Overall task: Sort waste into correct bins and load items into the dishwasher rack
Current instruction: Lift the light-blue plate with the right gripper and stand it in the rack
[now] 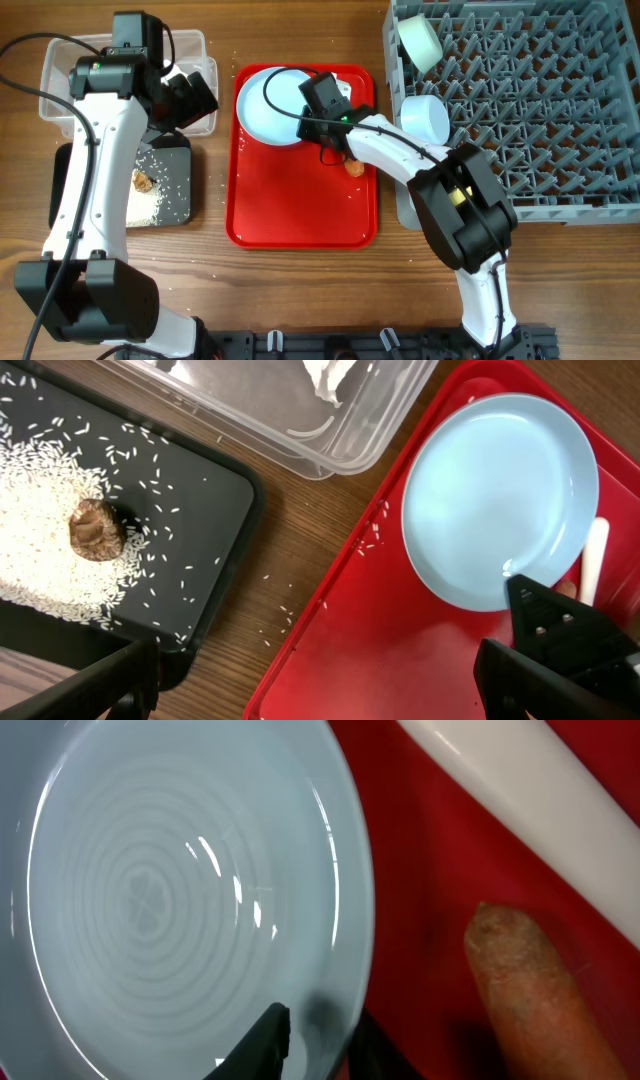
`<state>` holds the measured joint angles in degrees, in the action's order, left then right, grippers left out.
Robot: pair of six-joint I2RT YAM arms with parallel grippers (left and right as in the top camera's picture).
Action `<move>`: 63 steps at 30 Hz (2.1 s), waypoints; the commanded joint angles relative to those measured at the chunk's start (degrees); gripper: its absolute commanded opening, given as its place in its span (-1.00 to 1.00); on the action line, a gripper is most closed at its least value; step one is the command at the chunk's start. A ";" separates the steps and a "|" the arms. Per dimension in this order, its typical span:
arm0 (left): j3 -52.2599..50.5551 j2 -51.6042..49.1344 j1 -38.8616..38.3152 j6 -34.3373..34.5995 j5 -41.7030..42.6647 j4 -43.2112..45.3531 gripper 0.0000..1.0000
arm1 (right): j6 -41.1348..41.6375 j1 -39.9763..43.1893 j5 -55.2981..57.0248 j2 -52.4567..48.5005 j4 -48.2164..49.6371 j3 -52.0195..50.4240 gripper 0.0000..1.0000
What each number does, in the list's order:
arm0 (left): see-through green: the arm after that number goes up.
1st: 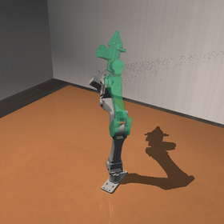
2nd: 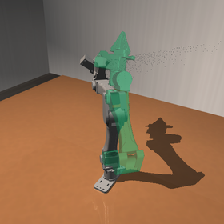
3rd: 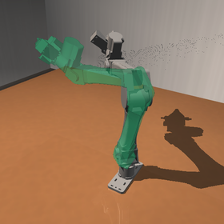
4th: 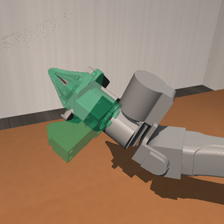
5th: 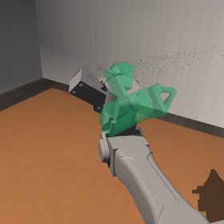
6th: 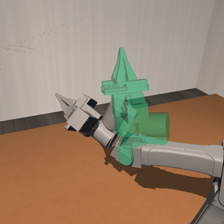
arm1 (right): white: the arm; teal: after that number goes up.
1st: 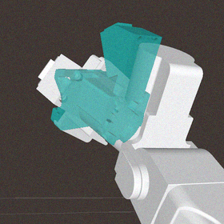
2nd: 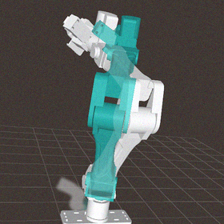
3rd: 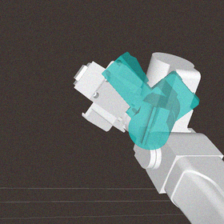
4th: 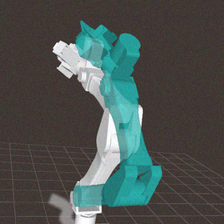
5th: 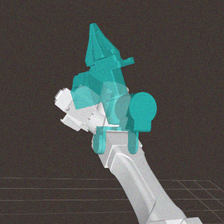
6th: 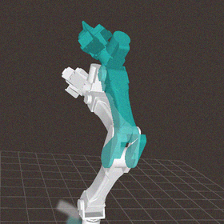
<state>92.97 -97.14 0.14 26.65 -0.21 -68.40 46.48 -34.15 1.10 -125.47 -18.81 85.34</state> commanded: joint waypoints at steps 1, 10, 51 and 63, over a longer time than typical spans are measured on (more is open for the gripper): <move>0.90 1.03 -0.20 -0.92 -1.18 -0.02 1.00 | 1.36 0.15 -2.69 -3.19 -3.39 0.15 -0.91; 0.90 1.03 -0.20 -0.92 -1.18 -0.02 1.00 | -22.45 4.59 -0.48 9.01 -20.04 10.36 -0.91; 0.90 1.03 -0.20 -0.92 -1.18 -0.02 1.00 | -78.66 25.22 58.05 10.01 18.86 9.55 0.90; 0.90 1.03 -0.20 -0.92 -1.18 -0.02 1.00 | -41.79 11.41 -15.76 23.69 -23.61 9.53 0.96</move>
<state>92.97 -97.14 0.14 26.63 -0.64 -68.58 -6.28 -21.80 7.46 -102.65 -39.94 94.96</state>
